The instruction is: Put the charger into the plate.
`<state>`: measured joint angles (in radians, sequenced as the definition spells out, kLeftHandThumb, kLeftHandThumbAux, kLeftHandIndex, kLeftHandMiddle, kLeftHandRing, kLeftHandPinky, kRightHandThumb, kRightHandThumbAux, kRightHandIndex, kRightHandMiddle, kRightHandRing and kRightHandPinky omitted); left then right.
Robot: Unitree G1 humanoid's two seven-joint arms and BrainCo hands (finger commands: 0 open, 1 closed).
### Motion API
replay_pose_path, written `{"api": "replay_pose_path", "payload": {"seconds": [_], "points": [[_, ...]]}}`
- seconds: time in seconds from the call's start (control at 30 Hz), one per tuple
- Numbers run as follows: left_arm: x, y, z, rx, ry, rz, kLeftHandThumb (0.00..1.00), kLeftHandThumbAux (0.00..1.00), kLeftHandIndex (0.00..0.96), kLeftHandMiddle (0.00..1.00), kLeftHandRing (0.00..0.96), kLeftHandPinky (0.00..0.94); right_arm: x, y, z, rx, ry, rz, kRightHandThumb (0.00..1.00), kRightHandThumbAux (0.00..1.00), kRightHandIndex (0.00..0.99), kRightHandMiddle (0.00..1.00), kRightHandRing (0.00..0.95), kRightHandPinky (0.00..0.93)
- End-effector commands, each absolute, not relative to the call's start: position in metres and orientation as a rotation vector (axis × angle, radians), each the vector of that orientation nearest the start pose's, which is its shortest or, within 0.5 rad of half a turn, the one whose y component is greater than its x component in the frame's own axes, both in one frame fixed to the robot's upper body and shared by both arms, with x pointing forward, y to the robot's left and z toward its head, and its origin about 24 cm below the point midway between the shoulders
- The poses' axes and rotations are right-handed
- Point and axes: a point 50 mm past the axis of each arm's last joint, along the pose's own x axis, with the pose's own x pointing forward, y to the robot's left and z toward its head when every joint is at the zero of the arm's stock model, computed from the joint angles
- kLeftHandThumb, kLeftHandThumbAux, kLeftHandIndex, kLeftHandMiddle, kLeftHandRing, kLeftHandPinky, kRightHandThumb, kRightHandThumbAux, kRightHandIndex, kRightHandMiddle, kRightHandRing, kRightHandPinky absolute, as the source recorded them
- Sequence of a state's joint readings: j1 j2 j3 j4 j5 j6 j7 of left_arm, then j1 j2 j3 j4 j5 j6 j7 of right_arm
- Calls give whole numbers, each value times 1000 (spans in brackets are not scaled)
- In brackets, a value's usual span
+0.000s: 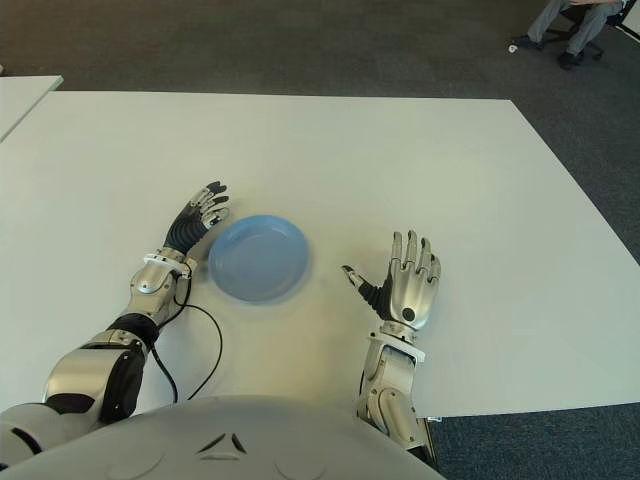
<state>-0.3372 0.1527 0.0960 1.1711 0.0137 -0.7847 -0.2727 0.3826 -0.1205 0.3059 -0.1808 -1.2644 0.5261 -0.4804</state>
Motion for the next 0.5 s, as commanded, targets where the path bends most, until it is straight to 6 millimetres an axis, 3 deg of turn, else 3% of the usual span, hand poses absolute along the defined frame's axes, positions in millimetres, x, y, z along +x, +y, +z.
{"api": "replay_pose_path", "payload": {"seconds": [0.03,0.5], "points": [[232,186,-77,112,260,-242,206,575,23,104,136,191,166,-166,14,-1431,160,-429,163,244,0,0,0,0],[231,186,-78,110,268,-243,213,556,27,111,144,198,168,-168,12,-1428,174,-431,177,245,0,0,0,0]]}}
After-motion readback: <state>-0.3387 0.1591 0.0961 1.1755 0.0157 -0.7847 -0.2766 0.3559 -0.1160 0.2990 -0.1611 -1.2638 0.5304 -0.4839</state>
